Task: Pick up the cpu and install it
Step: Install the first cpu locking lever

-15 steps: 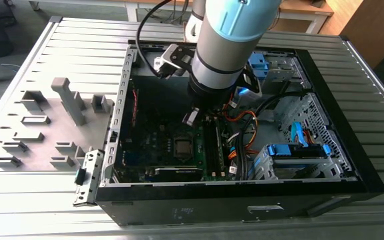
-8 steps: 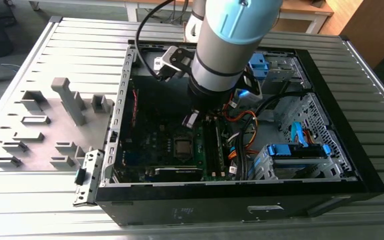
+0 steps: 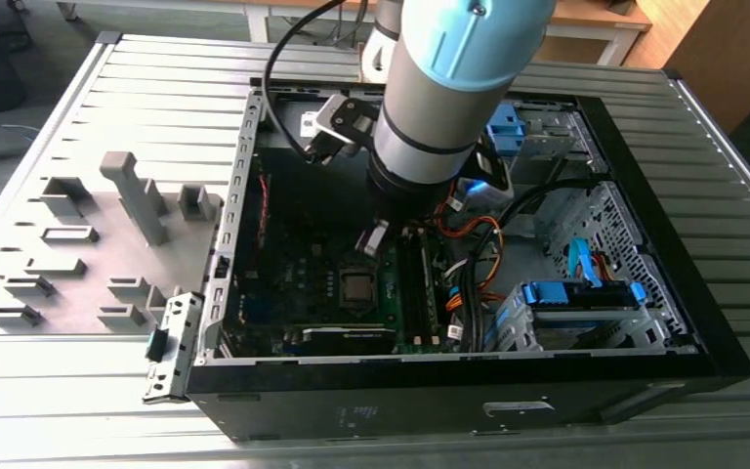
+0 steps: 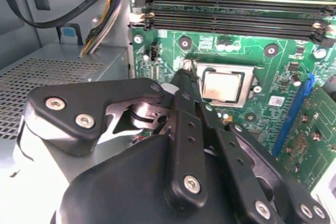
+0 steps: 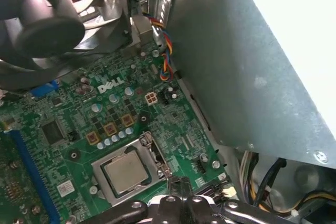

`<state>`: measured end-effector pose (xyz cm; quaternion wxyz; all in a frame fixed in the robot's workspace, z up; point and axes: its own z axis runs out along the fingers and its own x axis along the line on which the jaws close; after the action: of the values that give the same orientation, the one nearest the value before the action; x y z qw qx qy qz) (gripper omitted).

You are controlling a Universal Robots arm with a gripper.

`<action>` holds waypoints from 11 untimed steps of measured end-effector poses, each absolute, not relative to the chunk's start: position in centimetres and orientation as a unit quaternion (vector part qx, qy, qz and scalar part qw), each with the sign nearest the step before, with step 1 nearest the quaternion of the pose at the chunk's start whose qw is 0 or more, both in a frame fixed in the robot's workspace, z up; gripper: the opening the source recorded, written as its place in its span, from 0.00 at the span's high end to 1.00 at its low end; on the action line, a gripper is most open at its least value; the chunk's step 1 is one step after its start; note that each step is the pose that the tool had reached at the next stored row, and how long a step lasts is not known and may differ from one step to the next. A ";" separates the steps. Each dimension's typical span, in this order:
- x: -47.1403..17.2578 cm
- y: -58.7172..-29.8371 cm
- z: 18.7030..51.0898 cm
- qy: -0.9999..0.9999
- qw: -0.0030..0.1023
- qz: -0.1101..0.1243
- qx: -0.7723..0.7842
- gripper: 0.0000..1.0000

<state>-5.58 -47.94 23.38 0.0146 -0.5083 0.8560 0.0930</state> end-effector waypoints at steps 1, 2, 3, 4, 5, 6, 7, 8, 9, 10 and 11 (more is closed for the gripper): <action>-5.6 -48.0 23.4 0.856 0.014 0.092 -0.508 0.89; -5.6 -48.0 23.4 0.856 0.014 0.091 -0.509 0.89; -5.6 -48.1 23.4 0.856 0.013 0.091 -0.509 0.89; -5.6 -48.1 23.4 0.856 0.012 0.089 -0.509 0.89; -5.6 -48.1 23.4 0.856 0.012 0.088 -0.509 0.89; -5.6 -48.2 23.4 0.856 0.011 0.087 -0.509 0.89; -5.6 -48.2 23.4 0.856 0.010 0.086 -0.509 0.89; -5.6 -48.2 23.3 0.856 0.010 0.085 -0.509 0.89; -5.6 -48.2 23.3 0.856 0.009 0.084 -0.509 0.89; -5.6 -48.2 23.3 0.856 0.009 0.084 -0.509 0.89; -5.6 -48.2 23.3 0.856 0.009 0.084 -0.509 0.89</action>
<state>-5.60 -48.18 23.35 0.0093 -0.5094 0.8563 0.0844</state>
